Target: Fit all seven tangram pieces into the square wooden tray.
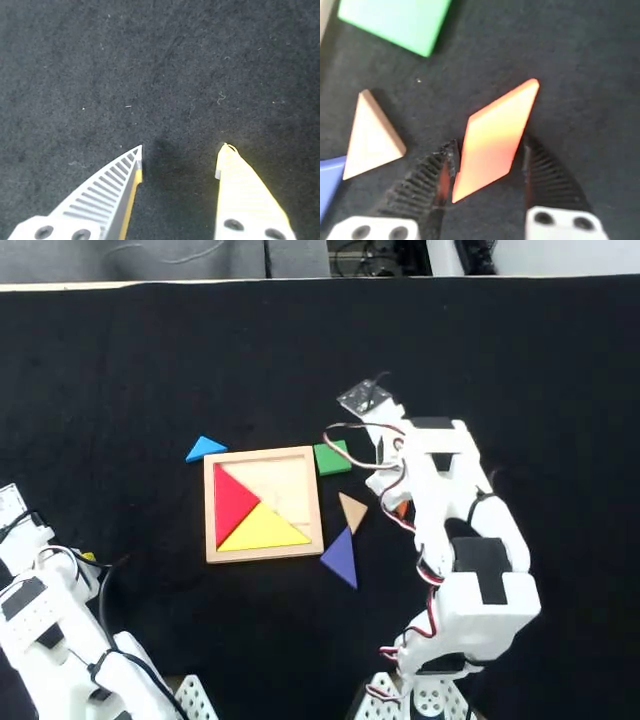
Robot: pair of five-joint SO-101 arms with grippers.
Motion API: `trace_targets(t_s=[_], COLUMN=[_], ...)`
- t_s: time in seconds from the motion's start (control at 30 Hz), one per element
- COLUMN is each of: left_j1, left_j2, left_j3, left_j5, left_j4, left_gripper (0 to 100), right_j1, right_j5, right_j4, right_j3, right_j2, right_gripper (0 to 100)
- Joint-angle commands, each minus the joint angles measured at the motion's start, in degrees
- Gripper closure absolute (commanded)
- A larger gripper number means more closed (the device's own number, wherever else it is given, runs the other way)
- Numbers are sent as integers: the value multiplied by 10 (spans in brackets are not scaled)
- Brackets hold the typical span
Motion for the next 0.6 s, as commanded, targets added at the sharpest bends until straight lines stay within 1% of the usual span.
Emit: trace_targets(t_s=[0.0,0.27,0.37,0.43,0.57], left_j1=[4,4,4,4,4], left_j2=[-10,-10,-10,-10,-10], left_j3=[-15,-15,-15,-15,-15], left_j5=[-4,-4,-4,-4,-4], left_j4=[-6,-6,-6,-6,-6], left_gripper=[758,758,758,758,758], right_j1=[4,8,12,12,9], right_j5=[6,3,2,-17,-83], right_j4=[2,2,7,34,99], right_j3=[-10,-12,-15,-23,-45], right_j2=[1,-1,-7,-27,-88], right_gripper=[840,848,905,930,935])
